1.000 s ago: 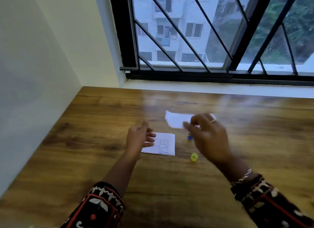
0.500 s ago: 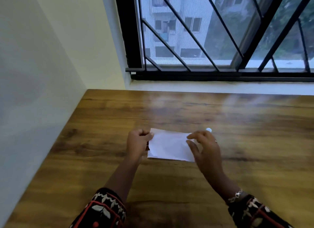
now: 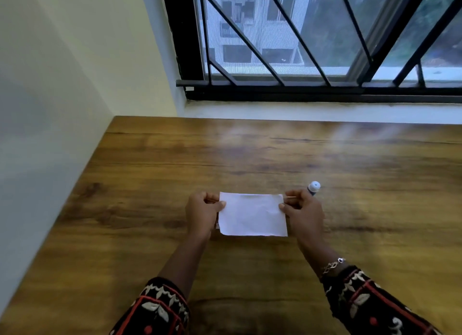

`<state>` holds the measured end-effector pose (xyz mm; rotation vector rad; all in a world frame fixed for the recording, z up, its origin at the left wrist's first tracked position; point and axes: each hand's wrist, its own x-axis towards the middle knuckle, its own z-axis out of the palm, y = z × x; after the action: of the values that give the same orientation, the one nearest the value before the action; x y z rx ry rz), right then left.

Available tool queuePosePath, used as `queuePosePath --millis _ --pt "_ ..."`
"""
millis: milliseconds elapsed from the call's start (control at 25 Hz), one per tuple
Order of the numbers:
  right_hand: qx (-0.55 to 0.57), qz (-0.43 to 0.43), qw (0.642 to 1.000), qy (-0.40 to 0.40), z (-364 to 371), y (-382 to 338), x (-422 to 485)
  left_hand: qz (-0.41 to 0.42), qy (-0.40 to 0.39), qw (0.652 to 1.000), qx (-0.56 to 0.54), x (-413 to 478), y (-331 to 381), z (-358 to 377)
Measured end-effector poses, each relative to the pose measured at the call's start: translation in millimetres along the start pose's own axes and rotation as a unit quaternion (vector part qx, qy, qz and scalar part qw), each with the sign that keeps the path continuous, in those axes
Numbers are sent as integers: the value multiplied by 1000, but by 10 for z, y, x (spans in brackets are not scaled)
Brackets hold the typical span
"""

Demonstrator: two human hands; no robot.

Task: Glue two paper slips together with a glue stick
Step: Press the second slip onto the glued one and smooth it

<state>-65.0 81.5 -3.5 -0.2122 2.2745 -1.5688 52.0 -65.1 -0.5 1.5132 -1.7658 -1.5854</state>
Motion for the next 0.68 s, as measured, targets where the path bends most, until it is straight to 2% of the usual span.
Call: queuePosePath --millis 200,680 --pt "-49 -2 999 12 76 35 95 7 29 998 51 70 -39 35" --pt "-90 5 996 9 150 96 178 42 56 987 142 200 30 112"
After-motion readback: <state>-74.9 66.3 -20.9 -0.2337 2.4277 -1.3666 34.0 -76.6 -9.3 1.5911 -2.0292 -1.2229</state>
